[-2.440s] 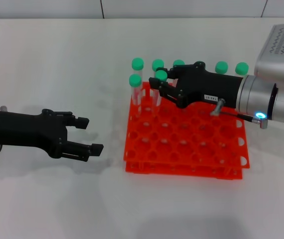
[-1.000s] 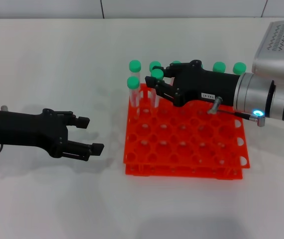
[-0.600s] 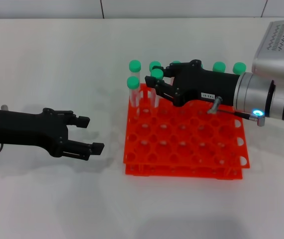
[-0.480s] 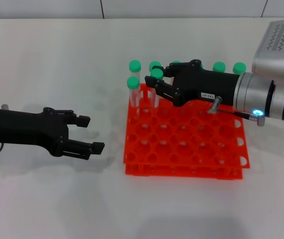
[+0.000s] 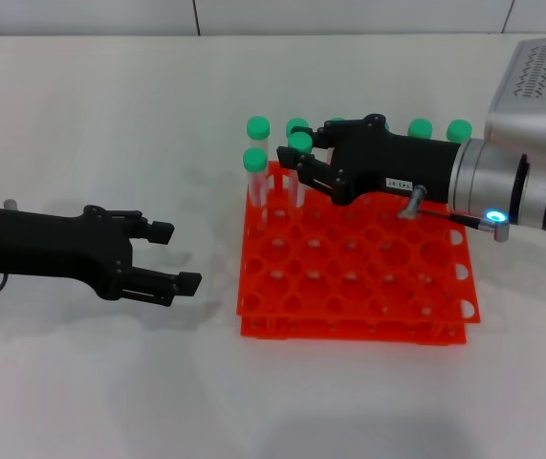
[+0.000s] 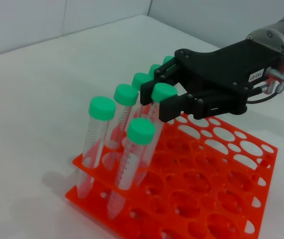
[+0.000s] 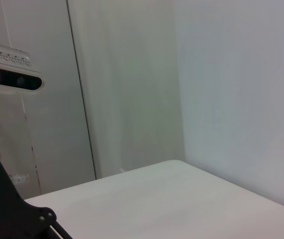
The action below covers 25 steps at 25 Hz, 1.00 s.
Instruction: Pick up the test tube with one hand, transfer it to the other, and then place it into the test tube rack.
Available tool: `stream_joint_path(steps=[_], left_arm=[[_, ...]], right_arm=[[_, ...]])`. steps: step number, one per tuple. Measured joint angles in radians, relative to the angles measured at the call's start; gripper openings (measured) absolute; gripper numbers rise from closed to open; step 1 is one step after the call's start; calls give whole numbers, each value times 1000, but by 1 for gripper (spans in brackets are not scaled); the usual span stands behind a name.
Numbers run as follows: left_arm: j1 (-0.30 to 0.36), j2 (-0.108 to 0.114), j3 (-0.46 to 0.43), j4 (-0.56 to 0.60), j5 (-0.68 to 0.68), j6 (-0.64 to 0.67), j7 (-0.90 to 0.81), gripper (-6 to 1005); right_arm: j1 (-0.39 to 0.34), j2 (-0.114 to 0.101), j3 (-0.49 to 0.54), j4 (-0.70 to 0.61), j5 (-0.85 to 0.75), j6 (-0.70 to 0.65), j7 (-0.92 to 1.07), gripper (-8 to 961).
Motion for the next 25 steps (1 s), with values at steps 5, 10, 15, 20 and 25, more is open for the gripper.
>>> stream_joint_path(steps=[5,10,15,20,25], left_arm=[[-1,0,0,-1,2,0,0,888],[-2,0,0,-5,2,-1,0,888],[-2,2,-1,-12,2,-3,0,888],[0,3,-7,-12,-5,-2,6,889],[3,0,-16,-12,-8,-2,16,889]], right_arm=[[1,0,0,0,0,-3,-2,316],[1,-1,1,-4,0,-5,-3,368],[-5,-1,6,-12,0,-18,-4,426],[-17,-7,13,-26,0,-54,-3,484],[-54,-12,41,-66,-7,-121,-2,531]])
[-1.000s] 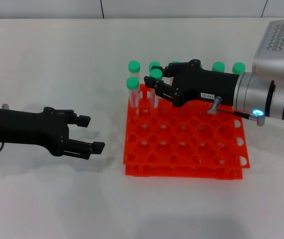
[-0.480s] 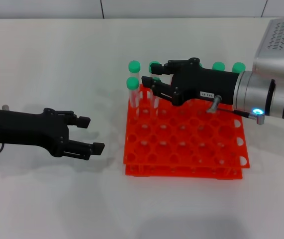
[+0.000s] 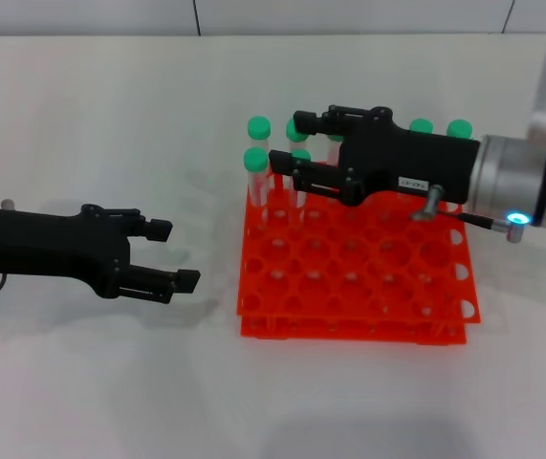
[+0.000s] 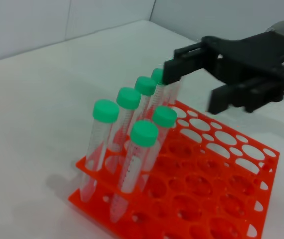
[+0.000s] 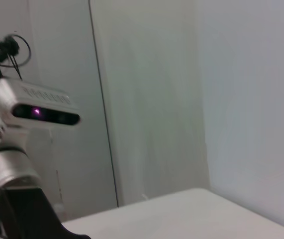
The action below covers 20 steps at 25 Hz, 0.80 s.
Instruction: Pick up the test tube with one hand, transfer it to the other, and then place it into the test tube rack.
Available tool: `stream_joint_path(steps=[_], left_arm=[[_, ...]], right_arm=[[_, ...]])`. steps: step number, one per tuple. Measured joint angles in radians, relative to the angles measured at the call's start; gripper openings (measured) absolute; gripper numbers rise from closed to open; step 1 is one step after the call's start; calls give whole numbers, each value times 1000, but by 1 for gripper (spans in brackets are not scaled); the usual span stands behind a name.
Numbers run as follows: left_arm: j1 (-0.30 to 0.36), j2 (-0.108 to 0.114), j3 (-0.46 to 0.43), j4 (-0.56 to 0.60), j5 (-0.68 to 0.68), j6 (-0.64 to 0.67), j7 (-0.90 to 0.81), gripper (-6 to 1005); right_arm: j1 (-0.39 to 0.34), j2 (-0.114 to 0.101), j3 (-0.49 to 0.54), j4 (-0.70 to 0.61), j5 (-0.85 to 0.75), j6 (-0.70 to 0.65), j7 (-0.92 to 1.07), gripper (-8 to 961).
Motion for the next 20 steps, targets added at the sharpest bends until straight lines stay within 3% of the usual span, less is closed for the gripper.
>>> stream_joint_path(steps=[4,11,17,20], left_arm=[[4,-2,-29,0,-12,9,17,889],[8,-7,-39,-1,-37,14,24,889],[14,-9,-38,-1,-81,14,23,889],[17,-10,-36,-1,-101,19,23,889]], right_arm=[[-31,-6,31,-35,-5,-45,5,555],[-103,-30,134,-80,-42,-130,51,736],[-152,-35,242,-147,-180,-169,159,872],[-168,-35,296,-181,-276,-189,219,870]])
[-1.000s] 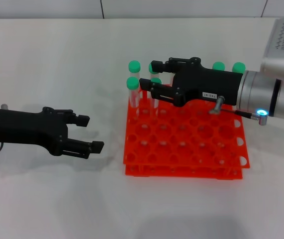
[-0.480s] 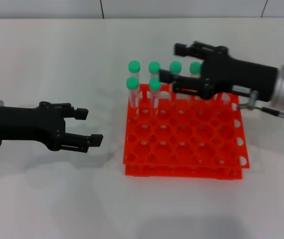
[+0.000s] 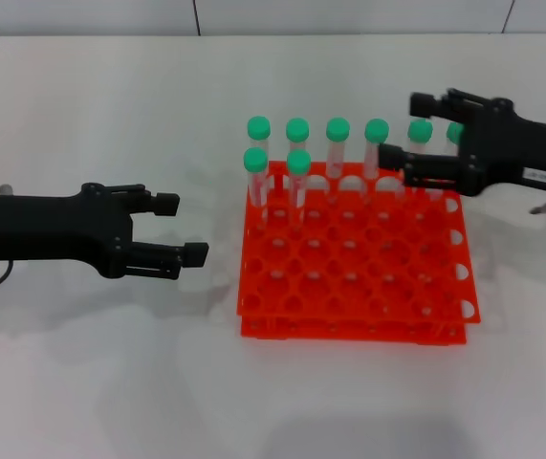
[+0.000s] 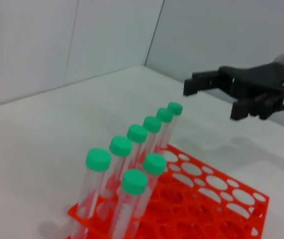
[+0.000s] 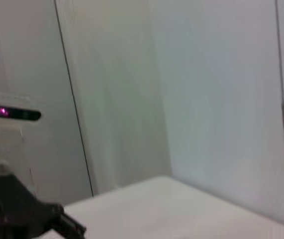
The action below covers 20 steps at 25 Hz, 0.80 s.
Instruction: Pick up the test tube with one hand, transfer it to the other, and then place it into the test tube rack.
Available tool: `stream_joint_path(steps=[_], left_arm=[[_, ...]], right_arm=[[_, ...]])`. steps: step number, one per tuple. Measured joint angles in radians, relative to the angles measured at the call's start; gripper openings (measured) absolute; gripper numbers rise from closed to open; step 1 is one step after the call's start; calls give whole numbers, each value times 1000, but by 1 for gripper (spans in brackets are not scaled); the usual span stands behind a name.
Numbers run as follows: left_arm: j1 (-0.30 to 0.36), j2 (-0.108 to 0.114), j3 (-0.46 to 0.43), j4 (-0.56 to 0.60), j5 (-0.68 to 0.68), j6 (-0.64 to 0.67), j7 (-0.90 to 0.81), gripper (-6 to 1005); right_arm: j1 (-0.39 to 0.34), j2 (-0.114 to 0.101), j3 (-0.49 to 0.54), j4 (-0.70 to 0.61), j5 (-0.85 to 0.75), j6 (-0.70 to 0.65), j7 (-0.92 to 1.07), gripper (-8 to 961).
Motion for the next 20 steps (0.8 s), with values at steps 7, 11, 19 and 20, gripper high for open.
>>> stream_joint_path(steps=[7,11,19,20], left_arm=[[4,-2,3,-3,-26,11,1,890],[2,-2,3,-21,-32,19,3,890],[4,-2,-1,-48,-61,20,25,890],[4,-2,-1,-49,-64,20,26,891]], right_arm=[[-14,0,167,-13,-164,-136,94,869],[-22,-1,237,-29,-243,-192,120,868],[-36,-2,256,-43,-305,-220,137,864],[-36,-2,256,-44,-305,-220,137,864]])
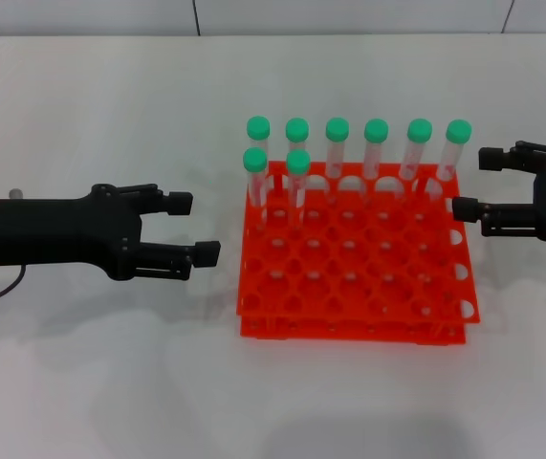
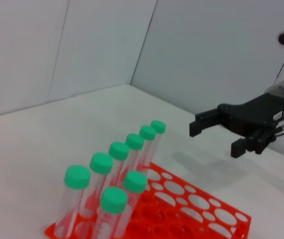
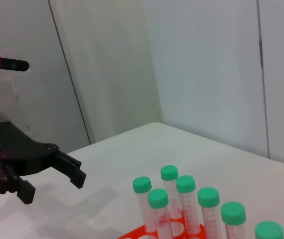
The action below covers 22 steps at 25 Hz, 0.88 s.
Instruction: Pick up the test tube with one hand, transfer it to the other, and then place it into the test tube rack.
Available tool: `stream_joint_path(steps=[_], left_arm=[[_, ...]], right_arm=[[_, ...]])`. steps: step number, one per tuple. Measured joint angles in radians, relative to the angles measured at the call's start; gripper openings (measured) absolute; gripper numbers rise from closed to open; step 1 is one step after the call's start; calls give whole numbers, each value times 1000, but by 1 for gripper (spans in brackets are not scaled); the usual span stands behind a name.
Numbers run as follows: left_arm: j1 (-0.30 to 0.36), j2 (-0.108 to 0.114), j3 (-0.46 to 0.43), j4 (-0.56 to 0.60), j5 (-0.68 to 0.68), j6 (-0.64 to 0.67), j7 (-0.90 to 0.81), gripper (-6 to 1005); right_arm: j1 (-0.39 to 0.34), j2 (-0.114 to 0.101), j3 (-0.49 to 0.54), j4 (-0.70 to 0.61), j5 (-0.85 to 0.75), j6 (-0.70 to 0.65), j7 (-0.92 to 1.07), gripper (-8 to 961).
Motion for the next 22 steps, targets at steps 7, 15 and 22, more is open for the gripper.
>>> stream_joint_path(steps=[7,15,22], left_arm=[[0,0,0,-1,-4,4,-4,891],[0,0,0,-2,-4,14,-8,892],[0,0,0,-1,-4,15,-8,892]], right_arm=[[-1,3,-8,-6,-7,-2,0,863],[6,17,-13,-8,-68,-3,1,864],[4,22,-12,-18,-69,-7,2,864]])
